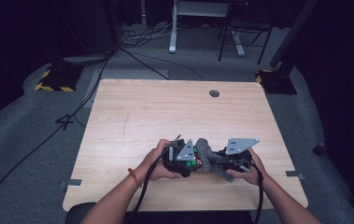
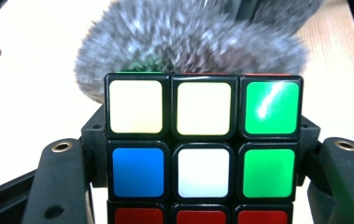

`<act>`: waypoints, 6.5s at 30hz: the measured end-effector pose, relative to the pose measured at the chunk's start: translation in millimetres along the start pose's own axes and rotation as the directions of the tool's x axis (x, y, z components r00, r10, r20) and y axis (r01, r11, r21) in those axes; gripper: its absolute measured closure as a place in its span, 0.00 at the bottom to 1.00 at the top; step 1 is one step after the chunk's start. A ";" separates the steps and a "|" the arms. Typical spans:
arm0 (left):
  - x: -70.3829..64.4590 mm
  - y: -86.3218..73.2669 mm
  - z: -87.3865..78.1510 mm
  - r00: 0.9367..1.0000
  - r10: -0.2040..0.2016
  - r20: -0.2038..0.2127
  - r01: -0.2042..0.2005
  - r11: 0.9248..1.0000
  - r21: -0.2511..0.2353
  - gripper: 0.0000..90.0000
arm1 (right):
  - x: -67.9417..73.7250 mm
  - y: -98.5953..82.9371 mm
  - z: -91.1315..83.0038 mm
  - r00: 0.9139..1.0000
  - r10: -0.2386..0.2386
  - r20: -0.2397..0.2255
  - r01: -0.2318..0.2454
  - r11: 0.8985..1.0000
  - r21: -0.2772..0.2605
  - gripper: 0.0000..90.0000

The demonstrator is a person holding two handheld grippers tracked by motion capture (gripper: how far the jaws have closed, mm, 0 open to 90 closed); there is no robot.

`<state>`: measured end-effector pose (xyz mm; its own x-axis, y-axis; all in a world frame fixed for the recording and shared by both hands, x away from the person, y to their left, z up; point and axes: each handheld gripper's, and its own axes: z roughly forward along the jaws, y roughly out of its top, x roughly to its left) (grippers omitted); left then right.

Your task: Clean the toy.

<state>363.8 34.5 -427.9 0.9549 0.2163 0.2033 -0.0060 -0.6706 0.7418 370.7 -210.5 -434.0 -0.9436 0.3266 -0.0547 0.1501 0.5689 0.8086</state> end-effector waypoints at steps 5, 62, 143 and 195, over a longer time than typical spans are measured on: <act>1.9 0.7 -9.1 1.000 -0.006 0.008 0.006 0.999 -0.045 0.37 | -9.6 -9.3 8.1 0.999 0.048 -0.017 -0.047 0.997 0.057 0.84; -4.4 -2.9 -4.0 0.999 0.020 0.041 -0.019 0.999 -0.037 0.36 | 0.3 0.8 -7.3 0.991 -0.006 -0.134 -0.017 0.985 -0.174 0.84; 0.5 -1.3 -5.6 1.000 -0.019 0.005 0.019 0.996 -0.086 0.37 | 5.0 3.0 -2.8 0.998 0.004 -0.068 -0.010 0.996 -0.094 0.84; 19.5 -67.7 -28.2 0.989 -0.141 -0.036 0.144 0.981 0.131 0.37 | -30.4 -41.6 -4.8 0.995 0.084 0.047 -0.092 0.975 0.201 0.81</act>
<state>374.4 104.1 -456.2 0.9349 0.3342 0.1197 0.1708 -0.7191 0.6735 391.7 -247.7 -463.2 -0.9127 0.4084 -0.0142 0.2923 0.6767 0.6758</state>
